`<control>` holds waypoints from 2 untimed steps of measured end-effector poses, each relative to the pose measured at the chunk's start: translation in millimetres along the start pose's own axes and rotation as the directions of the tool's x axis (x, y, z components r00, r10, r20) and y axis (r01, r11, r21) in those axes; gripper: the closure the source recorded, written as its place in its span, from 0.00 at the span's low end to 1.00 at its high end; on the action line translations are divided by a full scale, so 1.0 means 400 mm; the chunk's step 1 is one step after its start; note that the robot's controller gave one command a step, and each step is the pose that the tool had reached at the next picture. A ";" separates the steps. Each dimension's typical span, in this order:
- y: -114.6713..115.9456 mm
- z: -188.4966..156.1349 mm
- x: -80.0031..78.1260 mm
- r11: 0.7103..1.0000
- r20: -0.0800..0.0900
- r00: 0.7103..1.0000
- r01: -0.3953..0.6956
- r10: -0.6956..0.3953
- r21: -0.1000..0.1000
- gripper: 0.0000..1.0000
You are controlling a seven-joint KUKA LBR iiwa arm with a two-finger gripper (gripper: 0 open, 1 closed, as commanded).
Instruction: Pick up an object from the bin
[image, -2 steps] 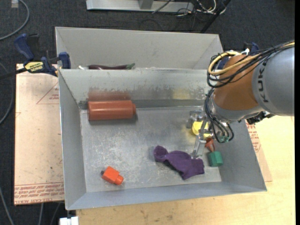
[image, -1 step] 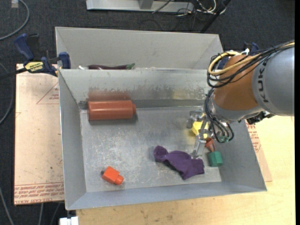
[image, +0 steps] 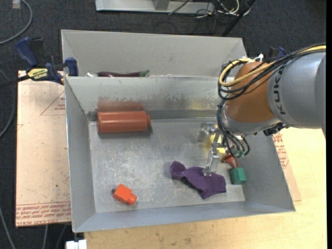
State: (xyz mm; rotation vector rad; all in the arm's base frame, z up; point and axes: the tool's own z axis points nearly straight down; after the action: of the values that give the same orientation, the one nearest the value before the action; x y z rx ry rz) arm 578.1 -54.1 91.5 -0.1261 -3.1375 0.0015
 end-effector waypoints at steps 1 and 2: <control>0.056 0.036 0.062 0.996 -0.001 0.996 0.084 -0.084 -0.004 0.00; 0.086 0.053 0.057 0.974 0.003 0.974 -0.226 0.226 -0.001 1.00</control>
Offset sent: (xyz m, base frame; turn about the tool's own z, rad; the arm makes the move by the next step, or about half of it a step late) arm -0.0211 0.0356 -0.0215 0.2305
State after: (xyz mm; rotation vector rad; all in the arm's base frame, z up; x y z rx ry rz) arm 558.1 -18.2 70.4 -0.4822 -3.1064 0.0009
